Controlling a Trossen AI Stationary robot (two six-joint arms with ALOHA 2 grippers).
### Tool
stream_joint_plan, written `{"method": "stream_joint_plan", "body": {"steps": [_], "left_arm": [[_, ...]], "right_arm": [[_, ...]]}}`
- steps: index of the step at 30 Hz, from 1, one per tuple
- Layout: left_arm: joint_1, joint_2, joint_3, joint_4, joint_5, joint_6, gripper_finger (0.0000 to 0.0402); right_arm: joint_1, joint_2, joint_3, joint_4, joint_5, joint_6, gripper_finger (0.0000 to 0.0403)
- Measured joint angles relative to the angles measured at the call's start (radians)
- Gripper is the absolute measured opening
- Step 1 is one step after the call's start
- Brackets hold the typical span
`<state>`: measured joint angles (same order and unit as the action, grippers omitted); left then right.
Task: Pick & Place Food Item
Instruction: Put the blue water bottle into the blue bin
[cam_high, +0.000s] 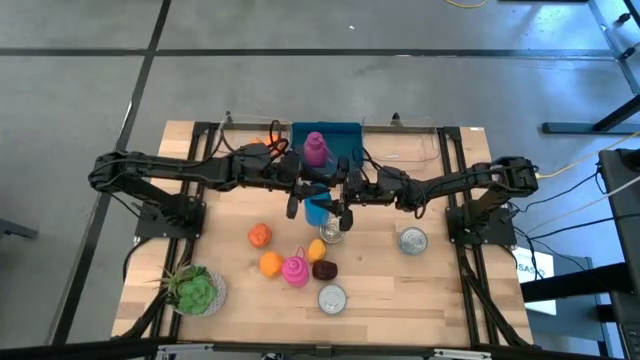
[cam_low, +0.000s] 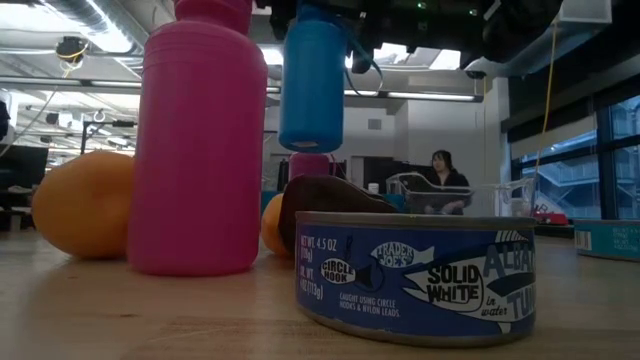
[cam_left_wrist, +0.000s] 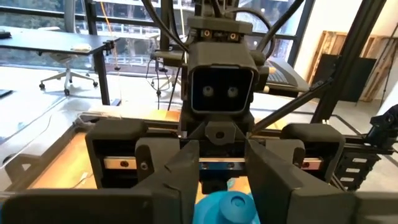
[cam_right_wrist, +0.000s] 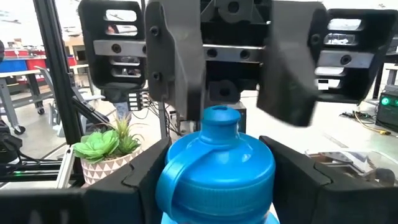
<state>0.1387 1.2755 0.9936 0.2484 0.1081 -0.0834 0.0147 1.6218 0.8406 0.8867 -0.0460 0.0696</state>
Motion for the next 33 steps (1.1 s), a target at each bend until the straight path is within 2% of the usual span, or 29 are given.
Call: {"method": "stream_joint_plan", "body": {"steps": [9,14,17,22,27,33], "left_arm": [[0.002,0.000,0.000,0.032,0.023,0.016,0.0209],[0.027,-0.028,0.000,0.024,0.019,0.050,0.0240],[0.053,-0.077,0.000,-0.034,0.004,0.108,0.0246],[0.076,-0.169,-0.006,-0.147,-0.095,0.132,0.0243],[0.065,-0.218,-0.007,-0.256,-0.098,0.121,0.0242],[0.032,-0.218,-0.008,-0.324,-0.097,0.108,0.0242]], "right_arm": [[0.000,0.000,0.000,0.002,0.000,0.000,0.0219],[0.000,0.000,0.000,0.002,0.000,0.000,0.0219],[-0.004,0.000,0.000,0.002,0.001,-0.001,0.0219],[-0.028,0.000,0.000,-0.014,0.022,-0.002,0.0219],[-0.078,0.000,0.000,-0.032,0.027,-0.003,0.0219],[-0.150,-0.001,0.000,-0.040,0.022,-0.003,0.0219]]}}
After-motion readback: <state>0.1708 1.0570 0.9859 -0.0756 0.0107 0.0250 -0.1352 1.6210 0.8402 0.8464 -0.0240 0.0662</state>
